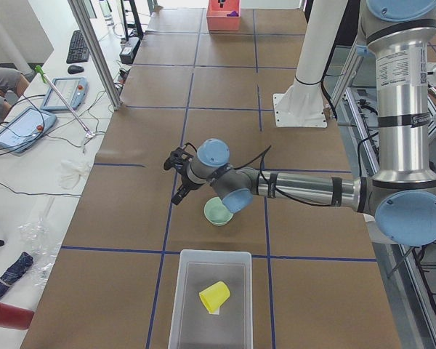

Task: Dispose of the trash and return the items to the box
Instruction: 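Lift the purple cloth with the right gripper and carry it to the pink bin, then reach the left gripper to the pale green bowl and grip its rim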

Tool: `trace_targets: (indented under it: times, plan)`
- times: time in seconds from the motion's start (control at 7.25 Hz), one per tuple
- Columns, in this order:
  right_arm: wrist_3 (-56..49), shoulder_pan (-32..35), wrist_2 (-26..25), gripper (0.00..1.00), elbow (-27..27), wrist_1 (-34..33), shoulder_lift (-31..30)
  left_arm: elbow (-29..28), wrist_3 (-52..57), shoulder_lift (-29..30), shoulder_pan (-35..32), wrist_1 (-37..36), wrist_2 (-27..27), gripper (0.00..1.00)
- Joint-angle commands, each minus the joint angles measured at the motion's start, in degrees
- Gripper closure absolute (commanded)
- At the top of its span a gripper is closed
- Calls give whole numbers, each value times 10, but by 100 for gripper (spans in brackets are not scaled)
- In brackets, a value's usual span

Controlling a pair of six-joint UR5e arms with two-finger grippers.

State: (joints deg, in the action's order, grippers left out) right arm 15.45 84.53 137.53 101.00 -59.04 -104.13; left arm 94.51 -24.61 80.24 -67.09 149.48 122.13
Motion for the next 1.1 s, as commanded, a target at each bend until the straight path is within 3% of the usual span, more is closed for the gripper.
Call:
trace_targets:
  times: [0.0,0.28,0.55,0.69,0.83,0.97]
  plan:
    - [107,-79,-51,0,46,16,-1,-58,-82,-41,53,127,-37,15]
    - [117,-95,-60,0,59,16,-3,-82,-96,-55,84,141,-64,23]
    - [116,-95,-65,0,59,26,-12,-90,-177,-54,149,157,-112,36]
    - [116,-95,-67,0,59,27,-13,-94,-191,-55,161,171,-113,58]
    - [114,-95,-70,0,60,27,-14,-102,-187,-55,162,184,-112,100]
    - [114,-95,-76,0,59,27,-14,-102,-186,-56,162,193,-112,100]
